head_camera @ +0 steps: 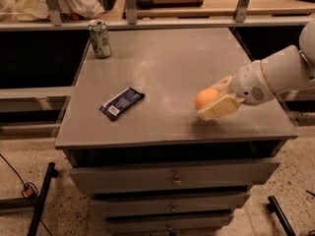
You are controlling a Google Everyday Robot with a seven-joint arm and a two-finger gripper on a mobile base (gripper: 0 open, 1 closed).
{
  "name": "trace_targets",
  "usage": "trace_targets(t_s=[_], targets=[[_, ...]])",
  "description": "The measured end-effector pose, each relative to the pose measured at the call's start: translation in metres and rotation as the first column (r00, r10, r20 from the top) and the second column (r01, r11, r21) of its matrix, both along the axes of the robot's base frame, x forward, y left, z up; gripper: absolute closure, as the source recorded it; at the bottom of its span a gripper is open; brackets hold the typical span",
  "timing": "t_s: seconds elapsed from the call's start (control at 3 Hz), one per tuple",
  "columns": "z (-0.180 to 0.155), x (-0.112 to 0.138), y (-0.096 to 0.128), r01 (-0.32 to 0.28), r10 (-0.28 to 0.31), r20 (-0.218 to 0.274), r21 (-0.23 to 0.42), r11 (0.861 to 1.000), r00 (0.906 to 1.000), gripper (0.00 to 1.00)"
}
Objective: Pick orange
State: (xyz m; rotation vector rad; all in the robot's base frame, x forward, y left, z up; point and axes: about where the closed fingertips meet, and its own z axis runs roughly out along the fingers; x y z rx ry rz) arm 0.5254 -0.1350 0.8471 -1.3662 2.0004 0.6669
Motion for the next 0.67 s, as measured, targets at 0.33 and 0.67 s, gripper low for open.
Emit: trace_targets(t_s=[0.33,0.67], targets=[[0.0446,-0.0042,0.0096,-0.040,0.038,0.061,0.031,0.999,0.9974,1.00],[0.0517,-0.0038,0.0106,-0.044,0.042,0.071,0.035,0.998,0.9966,1.00]])
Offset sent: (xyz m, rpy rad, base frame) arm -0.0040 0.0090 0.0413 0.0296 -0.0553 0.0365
